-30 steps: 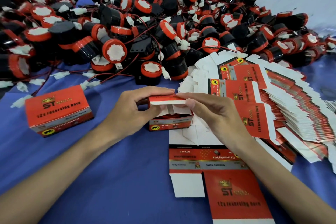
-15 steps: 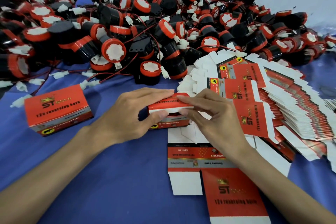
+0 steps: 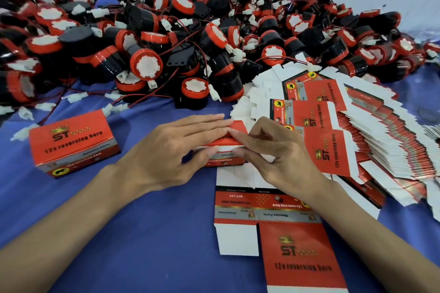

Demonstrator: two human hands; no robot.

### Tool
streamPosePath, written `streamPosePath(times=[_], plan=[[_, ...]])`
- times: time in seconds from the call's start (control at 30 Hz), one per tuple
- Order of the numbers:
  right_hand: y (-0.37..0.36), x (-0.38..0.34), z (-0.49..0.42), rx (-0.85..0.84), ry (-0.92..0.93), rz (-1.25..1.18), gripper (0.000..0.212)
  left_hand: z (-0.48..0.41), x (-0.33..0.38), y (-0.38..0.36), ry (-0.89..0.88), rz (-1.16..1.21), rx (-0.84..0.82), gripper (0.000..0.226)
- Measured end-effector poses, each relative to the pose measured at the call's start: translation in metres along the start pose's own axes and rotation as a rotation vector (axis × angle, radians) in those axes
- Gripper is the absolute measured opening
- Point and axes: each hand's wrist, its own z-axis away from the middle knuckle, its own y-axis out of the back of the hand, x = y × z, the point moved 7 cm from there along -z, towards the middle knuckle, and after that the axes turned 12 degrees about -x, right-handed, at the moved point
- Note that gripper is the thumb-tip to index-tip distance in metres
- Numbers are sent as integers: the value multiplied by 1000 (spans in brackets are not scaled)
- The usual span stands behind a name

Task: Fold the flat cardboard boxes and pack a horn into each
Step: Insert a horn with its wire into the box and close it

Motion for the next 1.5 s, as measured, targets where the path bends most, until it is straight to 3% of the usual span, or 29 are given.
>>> streamPosePath(times=[0.17, 0.37, 0.53, 0.67, 0.77, 0.83, 0.93, 1.1, 1.33, 1.5], plan=[[-3, -5, 0, -31, 48, 92, 26, 5, 1, -5, -3, -71, -3, 44], [-8, -5, 2, -160, 28, 146, 34, 1, 2, -5, 35, -141, -29, 45], [-4, -6, 2, -208, 23, 211, 36, -6, 12, -10, 114, -331, -98, 54], [11, -11, 0, -108, 36, 402, 37, -4, 9, -3, 239, -463, -78, 47], [26, 9, 1, -48, -259, 551, 49, 9, -16, 6, 516, -643, -64, 50], [24, 36, 10, -276, -603, 638, 71, 14, -26, 8, 562, -696, -72, 55], [17, 52, 23, -512, -762, 666, 87, 6, -13, 7, 351, -605, 14, 39], [21, 52, 19, -437, -739, 557, 80, -4, 19, -15, 150, -288, -161, 37], [19, 57, 21, -423, -750, 483, 69, -2, 20, -31, 156, -60, -302, 70], [13, 40, 12, -282, -579, 437, 45, -3, 12, -41, 317, 226, -359, 70]])
